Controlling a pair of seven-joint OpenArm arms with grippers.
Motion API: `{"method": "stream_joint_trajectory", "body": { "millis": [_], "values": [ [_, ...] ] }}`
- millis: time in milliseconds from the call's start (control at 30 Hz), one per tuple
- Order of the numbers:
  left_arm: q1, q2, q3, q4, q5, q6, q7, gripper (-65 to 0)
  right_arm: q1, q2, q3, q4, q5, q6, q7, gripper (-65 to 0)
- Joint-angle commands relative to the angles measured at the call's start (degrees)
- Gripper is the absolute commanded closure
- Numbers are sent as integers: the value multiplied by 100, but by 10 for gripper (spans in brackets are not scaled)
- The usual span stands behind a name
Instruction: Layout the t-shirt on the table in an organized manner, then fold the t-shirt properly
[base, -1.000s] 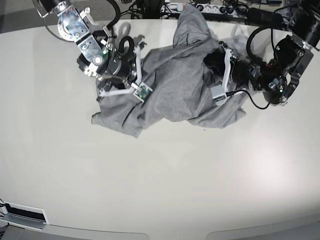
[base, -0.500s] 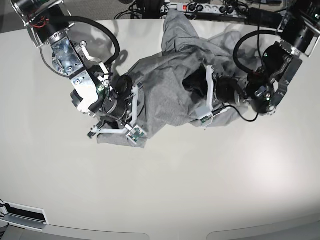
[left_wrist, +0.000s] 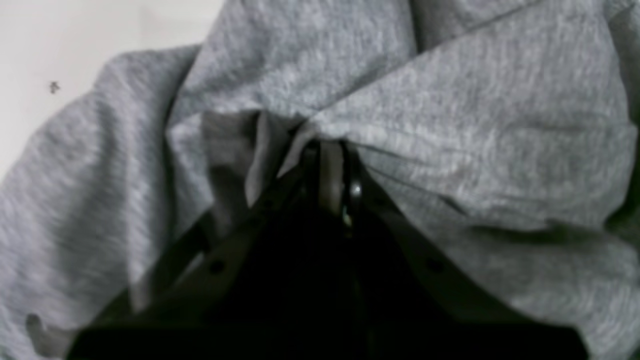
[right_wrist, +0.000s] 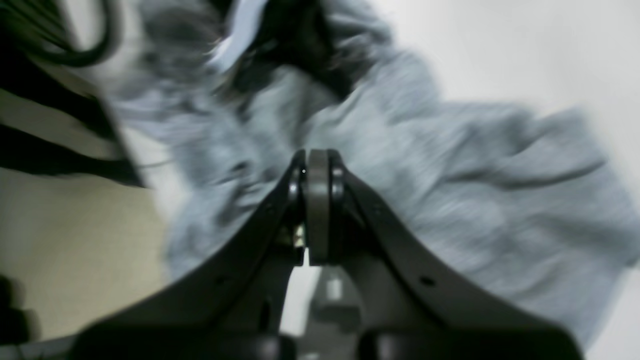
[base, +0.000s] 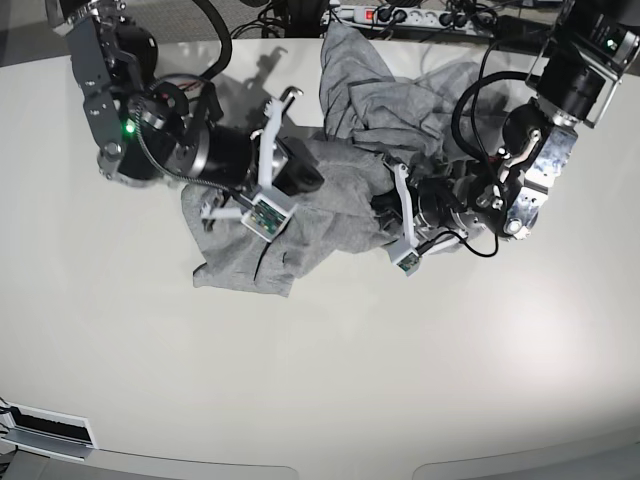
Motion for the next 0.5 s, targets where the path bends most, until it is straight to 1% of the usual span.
{"method": "stream_joint_trajectory", "body": {
  "millis": [0,33,100,167,233,267,300,367,400,433,467],
  "values": [
    [-173,-31,-44,15,-4,103,-105,0,-109,11,13,85,160,146,94,0],
    [-201,-31,-44,-13,-4,160,-103,0,-249,-13,-9,85,168,181,96,0],
    [-219,-28,-44,-31,79,280,-101,0,-476,-90,-87,85,72,94,155,0],
    [-236,-31,-46,-31,162,378,-101,0,-592,-201,-157,79,-173,-210,295,0],
    [-269,-28,-55,-28,55,352,-57,0,-608,-330,-175,68,-457,-645,452,0],
    [-302,-28,-55,-28,-81,258,35,0,-601,-387,-175,68,-573,-863,531,0],
    [-345,-31,-55,-28,-249,151,197,0,-601,-442,-175,68,-682,-1012,632,-46],
    [-448,-31,-120,-28,-678,-155,608,0,-605,-562,-175,59,-765,-1290,680,-195],
    [-496,-31,-205,-24,-966,-365,831,0,-605,-616,-177,44,-756,-1375,675,-251],
    [-538,-31,-321,-24,-1294,-573,1038,0,-608,-673,-175,22,-732,-1388,673,-286],
    [-575,-31,-474,-24,-1665,-774,1233,0,-605,-728,-175,-15,-693,-1388,673,-299]
  ]
}}
